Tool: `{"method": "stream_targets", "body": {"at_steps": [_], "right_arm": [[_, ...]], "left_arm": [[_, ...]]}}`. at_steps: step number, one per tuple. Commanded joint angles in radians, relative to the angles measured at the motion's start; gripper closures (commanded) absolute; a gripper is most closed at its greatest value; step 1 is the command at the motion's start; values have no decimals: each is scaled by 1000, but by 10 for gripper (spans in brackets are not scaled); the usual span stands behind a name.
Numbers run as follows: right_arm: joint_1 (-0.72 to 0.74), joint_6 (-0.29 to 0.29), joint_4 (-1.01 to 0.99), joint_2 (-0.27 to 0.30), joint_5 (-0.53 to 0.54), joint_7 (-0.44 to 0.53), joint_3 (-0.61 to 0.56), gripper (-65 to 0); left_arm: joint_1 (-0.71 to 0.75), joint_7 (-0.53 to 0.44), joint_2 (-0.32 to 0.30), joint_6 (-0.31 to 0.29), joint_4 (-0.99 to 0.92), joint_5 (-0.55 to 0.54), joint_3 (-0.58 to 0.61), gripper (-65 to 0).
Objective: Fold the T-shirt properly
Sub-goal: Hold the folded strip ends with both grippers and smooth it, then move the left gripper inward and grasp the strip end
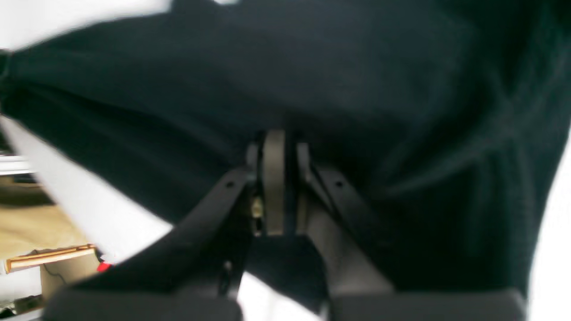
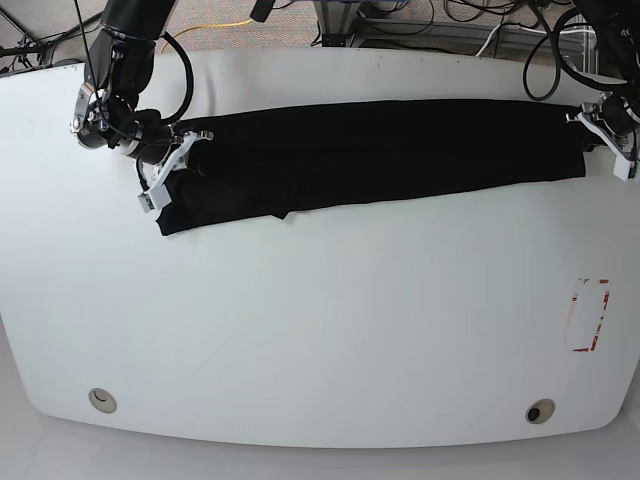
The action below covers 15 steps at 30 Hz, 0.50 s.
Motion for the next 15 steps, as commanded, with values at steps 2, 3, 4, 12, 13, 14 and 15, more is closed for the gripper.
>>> {"method": "stream_targets", "body": {"at_steps": [2, 3, 4, 12, 13, 14, 15], "right_arm": [[22, 8, -38, -3, -37, 75, 3, -41], [24, 8, -55, -5, -61, 84, 3, -41], [25, 8, -65, -5, -78, 88, 3, -41], [18, 8, -81, -28, -138, 93, 3, -41], [18, 8, -81, -32, -138, 93, 3, -41], [18, 8, -81, -37, -138, 93, 3, -41], [18, 8, -79, -41, -138, 93, 3, -41]], "left_arm": [[9, -17, -23, -2, 113, -17, -4, -24], [10, -17, -22, -2, 144, -17, -4, -24], [10, -15, -22, -2, 171, -17, -4, -24], [16, 94, 64, -2, 388, -17, 39, -28], [10, 102, 73, -2, 405, -17, 63, -28], [-7, 106, 86, -2, 420, -17, 106, -28], [-16, 106, 95, -2, 426, -17, 138, -28]]}}
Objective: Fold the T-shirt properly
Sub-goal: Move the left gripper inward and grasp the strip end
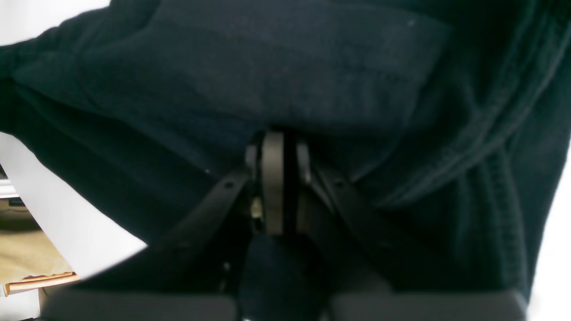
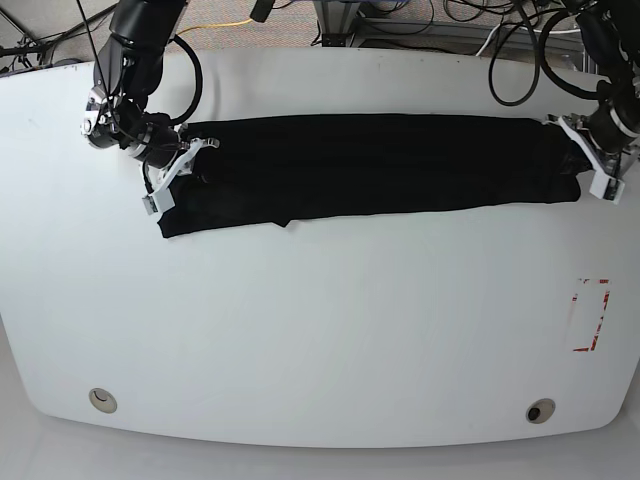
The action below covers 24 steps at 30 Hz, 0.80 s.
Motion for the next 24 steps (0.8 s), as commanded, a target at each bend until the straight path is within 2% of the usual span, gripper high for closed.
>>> {"method": "stream_targets", "body": {"at_steps": [1, 7, 19, 24], "right_arm": [[-2, -9, 6, -4, -44, -34, -2, -41], [-14, -9, 6, -4, -40, -34, -3, -41], [-19, -9, 26, -24, -44, -34, -3, -41], [-14, -9, 34, -27, -37, -34, -3, -41]], "left_arm": [[-30, -17, 10, -1, 36, -16, 74, -28], [-79, -18, 99, -1, 36, -17, 230, -29], [-148, -18, 183, -1, 31, -11, 388, -29], [-150, -18, 203, -1, 31, 78, 485, -29]]}}
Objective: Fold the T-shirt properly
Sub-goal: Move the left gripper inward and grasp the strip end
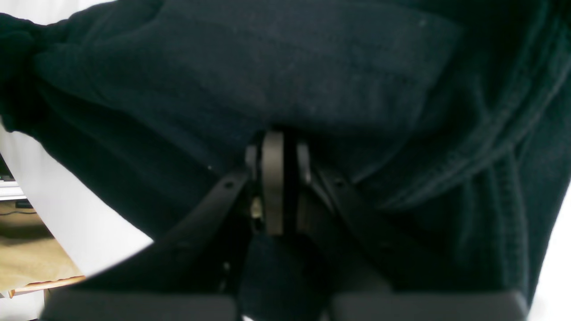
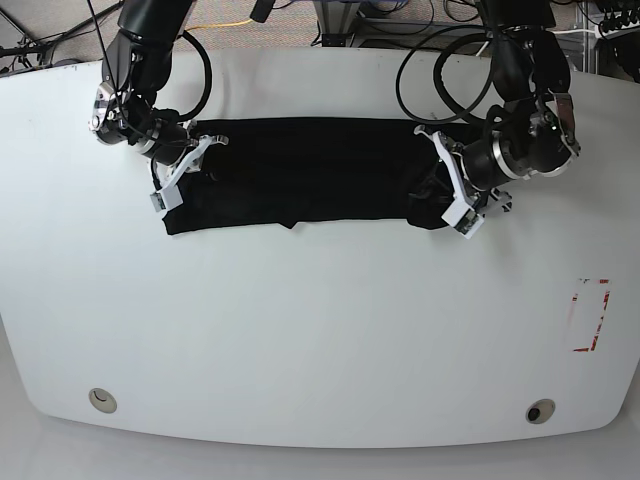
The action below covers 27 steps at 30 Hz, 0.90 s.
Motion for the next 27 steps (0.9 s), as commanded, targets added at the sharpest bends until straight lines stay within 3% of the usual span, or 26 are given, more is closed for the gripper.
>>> {"method": "stream_targets", "body": {"at_steps": [1, 8, 13, 16, 22, 27], "right_arm": [[2, -9, 9, 4, -32, -37, -3, -41], [7, -9, 9, 4, -32, -37, -3, -41], [7, -9, 9, 4, -37, -37, -3, -41], [7, -9, 11, 4, -32, -37, -3, -41], [7, -9, 11, 4, -32, -37, -1, -41], [10, -9, 60, 4, -31, -40, -1, -43]], "left_arm": [[-11, -15, 16, -1, 16, 7, 36, -29], [-11, -17, 23, -1, 16, 36, 85, -58], [-11, -14, 22, -1, 16, 36, 131, -289], [-34, -12, 23, -1, 24, 30, 171, -381], [-51, -12, 23, 39, 88, -59, 182, -379], [-50, -14, -11, 39, 87, -60, 31, -379]]}}
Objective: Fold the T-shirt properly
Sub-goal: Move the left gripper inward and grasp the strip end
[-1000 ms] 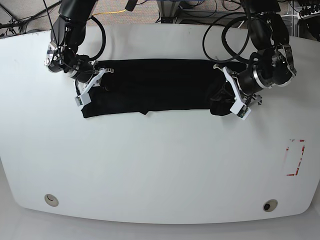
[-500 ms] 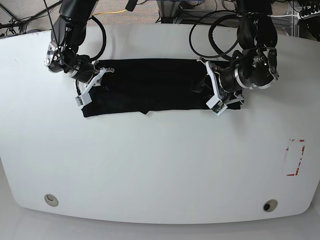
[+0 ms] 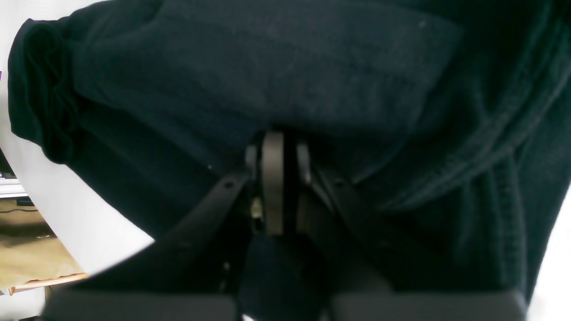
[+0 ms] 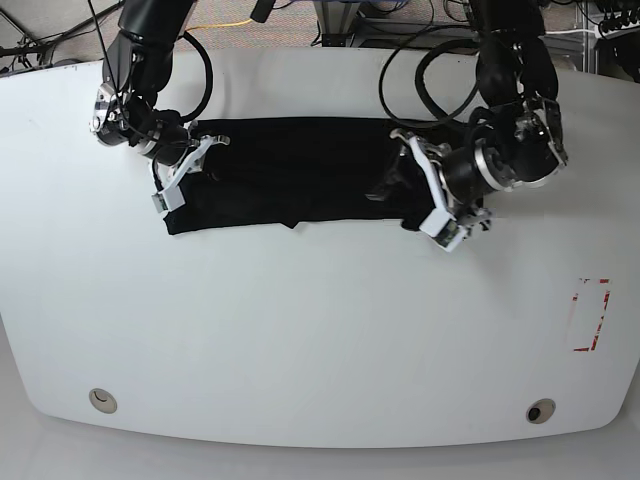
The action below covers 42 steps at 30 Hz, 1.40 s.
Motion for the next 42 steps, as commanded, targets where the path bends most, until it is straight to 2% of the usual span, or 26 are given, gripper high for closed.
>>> {"method": "stream_targets", "body": {"at_steps": [1, 3, 4, 5, 8, 11, 14, 17, 22, 26, 30, 38, 42], "right_arm": [[3, -8, 67, 7, -28, -28, 0, -43], [3, -8, 121, 7, -27, -31, 0, -57], [2, -8, 153, 7, -22, -40, 0, -94], [2, -8, 181, 7, -8, -59, 1, -140], [5, -8, 239, 13, 61, -123, 26, -360], [5, -8, 264, 10, 142, -138, 107, -509], [2, -8, 244, 22, 235, -178, 201, -577], [38, -8, 150, 50, 248, -223, 299, -563], [65, -8, -14, 113, 251, -253, 369, -533], [89, -8, -106, 125, 246, -252, 374, -533], [91, -8, -154, 113, 245, -230, 363, -533], [88, -8, -104, 21, 246, -217, 208, -522], [77, -8, -17, -42, 245, -217, 198, -409]], "left_arm": [[-9, -12, -56, 5, 14, -3, -62, -379], [-3, -12, -98, 6, 11, -3, -91, -378], [19, -13, -114, 5, 6, -3, -108, -374], [40, -18, -130, 5, 5, -7, -128, -357], [73, -42, -165, 2, -29, -5, -186, -274], [74, -82, -179, -11, -94, -5, -189, -233], [86, -119, -179, -28, -176, -5, -191, -160], [77, -153, -173, -14, -267, -5, -189, -96], [79, -200, -153, -12, -305, -5, -189, -90], [85, -206, -150, -12, -319, -5, -189, -90], [88, -208, -153, -15, -322, -5, -189, -90], [90, -205, -153, -12, -322, -3, -189, -90], [85, -205, -148, -12, -353, 20, -189, -93]]}}
